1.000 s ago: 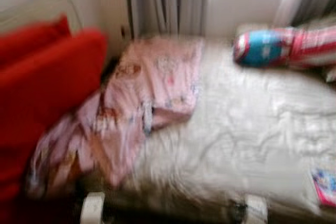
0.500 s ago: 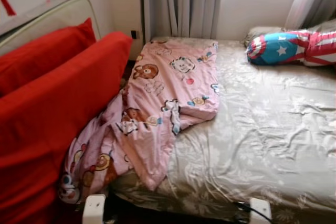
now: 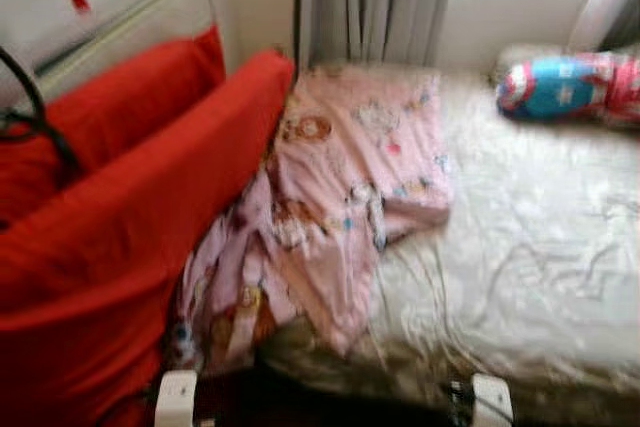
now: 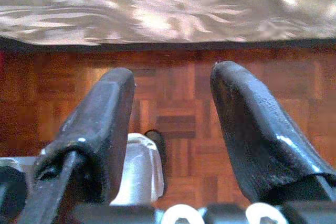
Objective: Clean up the room
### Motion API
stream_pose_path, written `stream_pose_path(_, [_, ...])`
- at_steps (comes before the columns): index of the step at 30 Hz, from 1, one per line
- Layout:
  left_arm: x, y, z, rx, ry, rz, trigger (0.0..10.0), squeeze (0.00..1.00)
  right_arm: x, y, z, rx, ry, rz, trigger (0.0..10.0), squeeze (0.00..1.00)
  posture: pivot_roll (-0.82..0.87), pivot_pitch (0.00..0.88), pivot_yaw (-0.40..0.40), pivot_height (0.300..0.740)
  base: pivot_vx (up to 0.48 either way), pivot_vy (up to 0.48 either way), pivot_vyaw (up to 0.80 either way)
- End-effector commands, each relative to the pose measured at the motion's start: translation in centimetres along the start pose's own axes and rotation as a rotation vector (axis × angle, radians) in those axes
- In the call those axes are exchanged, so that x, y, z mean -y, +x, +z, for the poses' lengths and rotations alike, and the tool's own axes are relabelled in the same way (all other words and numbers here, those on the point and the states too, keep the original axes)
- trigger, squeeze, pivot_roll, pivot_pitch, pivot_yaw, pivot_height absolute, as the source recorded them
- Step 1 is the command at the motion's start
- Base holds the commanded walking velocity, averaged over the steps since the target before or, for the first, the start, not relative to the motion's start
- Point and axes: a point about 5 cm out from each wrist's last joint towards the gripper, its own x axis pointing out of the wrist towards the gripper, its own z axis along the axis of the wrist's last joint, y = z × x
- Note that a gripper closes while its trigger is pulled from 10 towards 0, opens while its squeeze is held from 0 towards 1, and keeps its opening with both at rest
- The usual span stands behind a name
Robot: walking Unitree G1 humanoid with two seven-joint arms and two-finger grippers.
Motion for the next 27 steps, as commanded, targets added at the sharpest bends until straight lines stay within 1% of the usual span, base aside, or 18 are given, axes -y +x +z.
stream_pose_path(1, [0.11, -0.12, -0.54, -0.02, -0.004, -0.003, 10.0, 0.0, 0.31, -0.01, 0.11, 0.003, 0.005, -0.012, 10.0, 0.0, -0.09, 0.0, 0.007, 0.74, 0.0, 0.0, 0.8])
stream_pose_path(6, [0.12, -0.12, -0.56, -0.02, -0.005, -0.003, 10.0, 0.0, 0.34, -0.01, 0.1, 0.004, 0.01, -0.016, 10.0, 0.0, -0.09, 0.0, 0.006, 0.74, 0.0, 0.0, 0.64])
stream_pose_path(11, [0.12, -0.13, -0.57, -0.02, -0.007, -0.004, 10.0, 0.0, 0.35, -0.03, 0.02, 0.003, 0.033, -0.022, 10.0, 0.0, -0.09, 0.0, 0.004, 0.74, 0.0, 0.0, 0.0])
stream_pose_path(21, [0.15, -0.1, -0.46, -0.017, 0.007, -0.009, 10.0, 0.0, 0.37, -0.01, 0.11, 0.005, 0.026, -0.023, 10.0, 0.0, -0.09, 0.0, 0.001, 0.74, 0.0, 0.0, 0.0])
stream_pose_path(24, [0.16, -0.09, -0.44, -0.016, 0.011, -0.011, 10.0, 0.0, 0.35, 0.0, 0.21, 0.011, 0.01, -0.018, 10.0, 0.0, -0.09, 0.0, 0.001, 0.74, 0.0, -0.288, 0.0])
stream_pose_path(27, [0.17, -0.07, -0.38, -0.016, 0.013, -0.01, 10.0, 0.0, 0.35, 0.01, 0.3, 0.014, 0.005, -0.019, 10.0, 0.0, -0.09, 0.0, 0.001, 0.74, 0.0, -0.299, 0.76])
